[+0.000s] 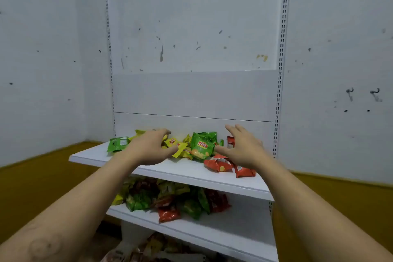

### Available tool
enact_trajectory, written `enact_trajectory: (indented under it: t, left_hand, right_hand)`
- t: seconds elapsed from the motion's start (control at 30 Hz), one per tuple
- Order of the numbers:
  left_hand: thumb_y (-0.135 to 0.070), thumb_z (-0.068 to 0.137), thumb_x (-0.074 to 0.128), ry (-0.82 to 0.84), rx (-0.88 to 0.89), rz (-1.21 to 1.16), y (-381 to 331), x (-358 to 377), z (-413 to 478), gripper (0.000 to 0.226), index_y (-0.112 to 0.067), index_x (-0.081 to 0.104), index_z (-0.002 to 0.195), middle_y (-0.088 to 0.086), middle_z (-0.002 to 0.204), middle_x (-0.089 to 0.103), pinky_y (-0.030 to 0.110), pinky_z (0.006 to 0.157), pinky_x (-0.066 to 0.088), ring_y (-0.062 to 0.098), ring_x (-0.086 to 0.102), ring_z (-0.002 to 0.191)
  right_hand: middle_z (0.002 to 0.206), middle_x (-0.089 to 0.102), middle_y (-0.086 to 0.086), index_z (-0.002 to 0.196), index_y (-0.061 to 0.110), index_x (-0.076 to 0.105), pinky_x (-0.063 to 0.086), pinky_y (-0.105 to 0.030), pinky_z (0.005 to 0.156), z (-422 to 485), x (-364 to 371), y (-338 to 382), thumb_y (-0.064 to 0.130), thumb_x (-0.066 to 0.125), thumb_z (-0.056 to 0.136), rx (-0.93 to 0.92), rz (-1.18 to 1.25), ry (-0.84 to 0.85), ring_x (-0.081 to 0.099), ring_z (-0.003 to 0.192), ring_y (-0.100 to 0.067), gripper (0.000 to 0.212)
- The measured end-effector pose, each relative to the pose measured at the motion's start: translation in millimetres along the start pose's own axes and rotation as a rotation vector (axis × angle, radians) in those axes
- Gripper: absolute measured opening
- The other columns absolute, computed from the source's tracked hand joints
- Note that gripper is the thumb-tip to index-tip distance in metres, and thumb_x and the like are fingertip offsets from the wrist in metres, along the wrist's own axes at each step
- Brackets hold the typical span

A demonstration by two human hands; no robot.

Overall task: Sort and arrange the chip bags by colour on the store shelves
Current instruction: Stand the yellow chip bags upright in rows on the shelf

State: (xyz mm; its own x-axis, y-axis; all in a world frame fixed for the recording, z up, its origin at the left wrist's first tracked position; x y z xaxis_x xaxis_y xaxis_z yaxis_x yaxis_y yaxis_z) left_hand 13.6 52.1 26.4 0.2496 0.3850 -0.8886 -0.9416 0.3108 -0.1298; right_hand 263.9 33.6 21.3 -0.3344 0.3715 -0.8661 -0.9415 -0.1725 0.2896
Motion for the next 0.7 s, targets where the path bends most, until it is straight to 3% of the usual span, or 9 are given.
enact_trajectory:
  t: [0.17, 0.37, 0.7]
  left_hand:
    - [-0.069, 0.081, 0.051, 0.022, -0.064, -0.031, 67.7, 19.4, 27.9, 0.074, -0.028, 0.04, 0.141, -0.002, 0.141, 0.05, 0.04, 0.102, 0.043, 0.019, 0.047, 0.128]
    - [-0.059, 0.086, 0.054, -0.01, -0.1, -0.068, 151.3, 27.3, 72.9, 0.07, -0.021, 0.04, 0.143, 0.0, 0.145, 0.046, 0.033, 0.104, 0.037, 0.018, 0.042, 0.132]
    - [-0.051, 0.087, 0.059, -0.008, -0.17, -0.233, 263.3, 72.9, 130.3, 0.066, -0.021, 0.04, 0.143, 0.002, 0.148, 0.043, 0.034, 0.108, 0.034, 0.02, 0.041, 0.134]
  right_hand:
    - [0.161, 0.012, -0.001, 0.152, 0.035, 0.016, 0.02, -0.056, 0.115, 51.6, 43.5, 33.9, 0.071, 0.05, 0.082, -0.036, -0.031, 0.024, 0.02, 0.146, -0.027, 0.085]
    - [0.162, 0.011, -0.001, 0.152, 0.034, 0.015, 0.021, -0.055, 0.115, 128.8, 88.0, 88.8, 0.071, 0.048, 0.083, -0.079, -0.099, 0.044, 0.019, 0.146, -0.026, 0.085]
    - [0.162, 0.012, -0.002, 0.152, 0.033, 0.018, 0.017, -0.056, 0.116, 221.4, 183.2, 144.3, 0.066, 0.051, 0.085, -0.088, -0.09, 0.112, 0.017, 0.147, -0.024, 0.081]
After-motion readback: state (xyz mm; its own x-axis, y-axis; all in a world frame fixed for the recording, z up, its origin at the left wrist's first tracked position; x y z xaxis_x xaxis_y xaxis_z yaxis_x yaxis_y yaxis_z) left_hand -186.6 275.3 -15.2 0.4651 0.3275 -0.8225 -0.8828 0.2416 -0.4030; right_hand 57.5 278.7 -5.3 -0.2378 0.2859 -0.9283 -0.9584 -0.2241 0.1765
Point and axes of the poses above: each hand's wrist, its own z-axis towards the middle knuckle, its own x-axis out of the palm, y = z × x, the point moved 6 cm from there along z, towards the middle knuckle
